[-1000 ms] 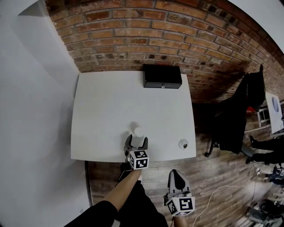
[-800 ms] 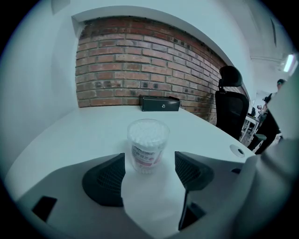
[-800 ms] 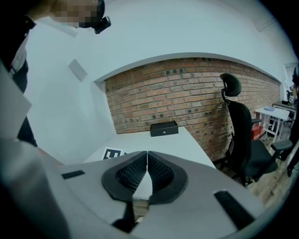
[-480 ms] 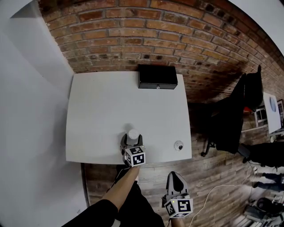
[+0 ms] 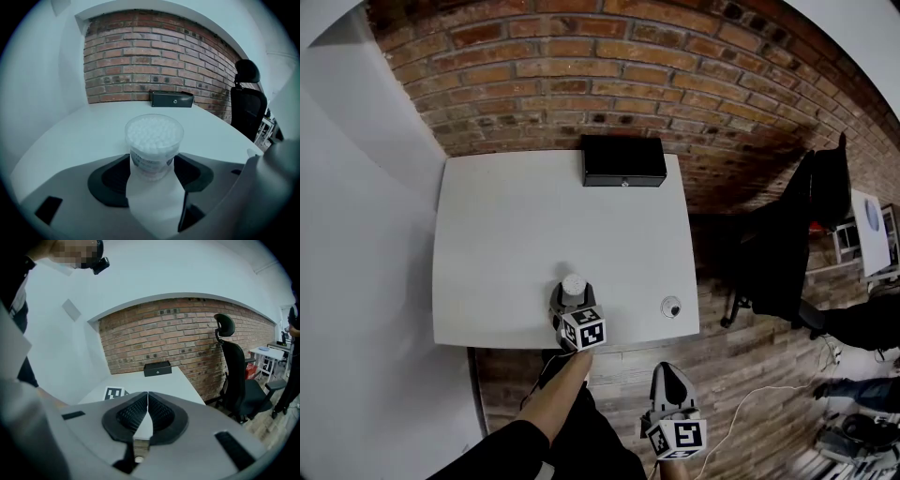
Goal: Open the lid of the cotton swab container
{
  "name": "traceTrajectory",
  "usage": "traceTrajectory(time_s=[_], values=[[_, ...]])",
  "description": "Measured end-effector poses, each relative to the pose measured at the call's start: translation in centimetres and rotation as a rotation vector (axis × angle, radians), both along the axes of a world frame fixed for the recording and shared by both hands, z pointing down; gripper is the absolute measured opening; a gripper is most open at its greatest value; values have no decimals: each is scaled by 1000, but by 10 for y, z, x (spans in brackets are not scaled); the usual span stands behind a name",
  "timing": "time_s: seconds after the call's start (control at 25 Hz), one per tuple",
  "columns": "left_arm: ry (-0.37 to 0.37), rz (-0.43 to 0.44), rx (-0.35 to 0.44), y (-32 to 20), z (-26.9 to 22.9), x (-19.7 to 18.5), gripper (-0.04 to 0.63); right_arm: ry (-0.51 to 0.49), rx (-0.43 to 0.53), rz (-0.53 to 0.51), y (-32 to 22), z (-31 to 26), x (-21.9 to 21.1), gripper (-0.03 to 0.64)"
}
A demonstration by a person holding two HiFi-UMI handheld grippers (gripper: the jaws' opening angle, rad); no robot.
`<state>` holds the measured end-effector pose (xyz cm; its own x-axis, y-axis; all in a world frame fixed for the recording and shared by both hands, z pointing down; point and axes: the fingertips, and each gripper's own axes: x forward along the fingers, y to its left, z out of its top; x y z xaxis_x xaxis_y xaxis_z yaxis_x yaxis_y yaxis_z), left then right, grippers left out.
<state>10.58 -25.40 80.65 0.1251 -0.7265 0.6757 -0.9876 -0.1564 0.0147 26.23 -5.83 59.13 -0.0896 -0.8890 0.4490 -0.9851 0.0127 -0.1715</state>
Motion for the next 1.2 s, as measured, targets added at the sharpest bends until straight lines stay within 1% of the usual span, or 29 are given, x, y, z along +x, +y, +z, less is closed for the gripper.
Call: traceTrajectory(time_s=[0.08,0.16,0.28,0.52,0.6,0.8,1.2], values=[[-19,4,12,1,0,1,302,-2,-4,2,1,1,1,21],[-36,4,19,1,0,0,273,-4,-5,4,2,2,1,21],[-42,3,22,0,0,0,270,-2,-4,6,3,2,2,21],[10,47,8,3,-2,2,264,-7,-5,9,5,3,-2,21],[14,63,5,5,-2,0,262,-14,-7,5,5,4,-5,21],[14,124,29,7,-10,-6,261,-24,3,-5,3,3,-14,21],[40,284,79,5,-42,-13,261,-40,31,-41,-13,-5,-34,21]])
